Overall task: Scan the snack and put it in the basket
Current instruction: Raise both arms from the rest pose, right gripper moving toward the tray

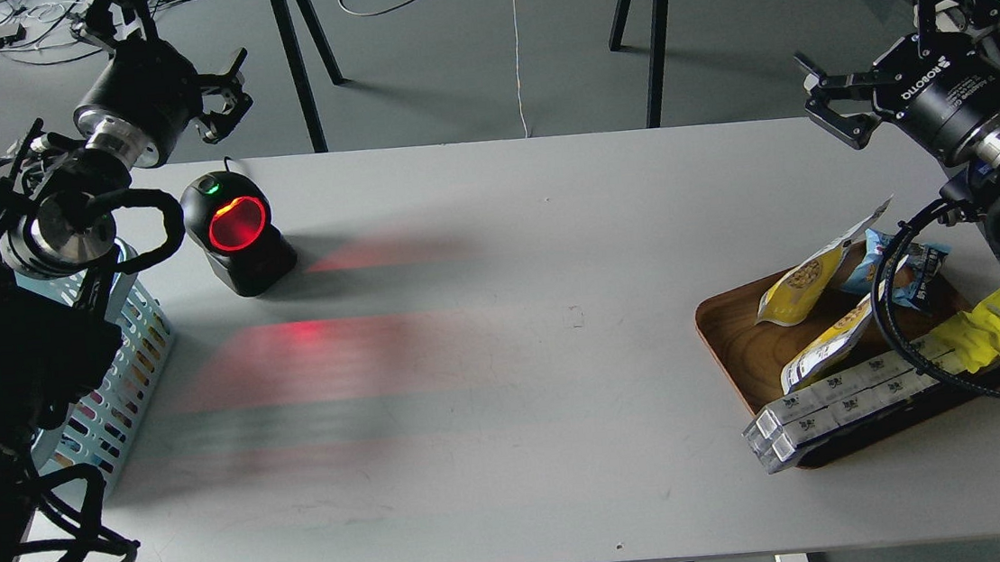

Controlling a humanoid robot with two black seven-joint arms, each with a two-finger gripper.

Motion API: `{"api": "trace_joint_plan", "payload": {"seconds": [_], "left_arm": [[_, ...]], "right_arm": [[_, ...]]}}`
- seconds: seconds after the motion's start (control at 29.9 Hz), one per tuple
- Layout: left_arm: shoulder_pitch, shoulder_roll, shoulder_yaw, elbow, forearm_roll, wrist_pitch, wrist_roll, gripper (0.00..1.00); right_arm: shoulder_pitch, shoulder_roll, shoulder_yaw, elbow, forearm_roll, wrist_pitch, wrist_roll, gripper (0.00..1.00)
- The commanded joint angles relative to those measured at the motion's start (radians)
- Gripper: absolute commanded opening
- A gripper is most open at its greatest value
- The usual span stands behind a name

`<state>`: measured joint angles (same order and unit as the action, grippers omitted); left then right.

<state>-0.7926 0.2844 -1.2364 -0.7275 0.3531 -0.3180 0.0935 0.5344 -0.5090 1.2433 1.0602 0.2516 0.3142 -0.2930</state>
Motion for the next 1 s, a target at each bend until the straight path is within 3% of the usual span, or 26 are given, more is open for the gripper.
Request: {"api": "trace_joint_plan", "payload": {"seconds": [0.0, 0.33, 0.47, 0.6, 0.67, 0.97], "left_arm": [[0.000, 0.013, 0.000, -0.006, 0.000, -0.003, 0.002, 1.00], [0.001, 0.036, -0.008, -0.007, 0.001, -0.038, -0.011, 1.00], [0.001, 0.047, -0.006, -0.007, 0.003, -0.038, -0.014, 1.00], [0.003, 0.056, -0.012, -0.007, 0.000, -0.038, -0.081, 1.00], [0.006, 0.065, -0.009, -0.007, 0.000, -0.038, -0.123, 1.00], [0.026, 0.098, -0.012, -0.027, -0.003, -0.029, -0.124, 1.00]], "right_arm": [[0.006, 0.000, -0.008, 0.003, 0.000, -0.017, 0.000, 0.99], [0.078, -0.003, -0.079, -0.020, -0.006, -0.027, 0.000, 0.99], [0.159, -0.019, -0.203, -0.043, -0.005, -0.037, -0.001, 0.99], [0.292, -0.060, -0.352, -0.080, -0.008, -0.046, -0.006, 0.99], [0.390, -0.063, -0.465, -0.114, -0.009, -0.067, -0.009, 0.99], [0.971, -0.050, -1.296, -0.099, 0.001, -0.083, -0.037, 0.99]]}}
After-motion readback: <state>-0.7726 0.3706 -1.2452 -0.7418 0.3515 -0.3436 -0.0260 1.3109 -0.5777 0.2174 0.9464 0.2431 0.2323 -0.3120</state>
